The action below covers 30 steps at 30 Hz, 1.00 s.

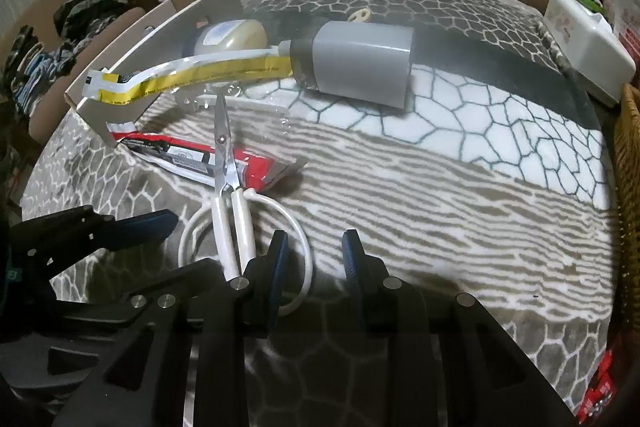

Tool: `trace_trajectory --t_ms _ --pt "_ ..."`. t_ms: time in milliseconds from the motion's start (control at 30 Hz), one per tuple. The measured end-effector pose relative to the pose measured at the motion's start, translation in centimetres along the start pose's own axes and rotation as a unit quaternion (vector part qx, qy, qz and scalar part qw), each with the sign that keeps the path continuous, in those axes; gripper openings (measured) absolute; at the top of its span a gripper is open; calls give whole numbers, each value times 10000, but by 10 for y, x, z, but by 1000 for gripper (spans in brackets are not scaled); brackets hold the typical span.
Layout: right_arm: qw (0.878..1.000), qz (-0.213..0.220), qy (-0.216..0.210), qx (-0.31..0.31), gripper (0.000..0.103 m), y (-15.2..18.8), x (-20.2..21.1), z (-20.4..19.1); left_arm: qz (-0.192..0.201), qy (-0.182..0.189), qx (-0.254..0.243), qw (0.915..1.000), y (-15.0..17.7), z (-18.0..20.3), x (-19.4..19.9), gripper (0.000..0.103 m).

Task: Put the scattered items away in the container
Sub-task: 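Close the right gripper on the scissors handles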

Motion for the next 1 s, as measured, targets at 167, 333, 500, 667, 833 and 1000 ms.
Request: trace_trajectory --t_ms 167,333,500,667,833,1000 --pt "9997 -54 -247 23 6 3 0 -9 -154 -277 -61 9995 -4 -3 -3 23" --pt "9996 39 -279 35 5 3 6 -15 -210 -24 158 9997 -6 -11 -2 10" --pt "9992 111 -376 -48 5 5 21 -18 -192 165 265 9993 -4 -15 9 5" --pt "9993 174 -332 -3 5 9 33 -31 -98 150 161 9997 -3 -10 25 5" --pt "9997 130 -183 -85 5 19 41 -36 -290 335 390 9983 7 -15 27 6" --pt "9993 71 -165 -321 5 35 44 -29 -381 623 674 9951 24 -18 25 43"
Point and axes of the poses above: each gripper's, at about its wrist camera, not at the fingertips, and x roughly against the way its jaws point, z to its right, y to its underside, the point moved 5 cm from there along -x, roughly the way its jaws point, and after that the axes turned 6 degrees about -x, right-handed, at the moved point
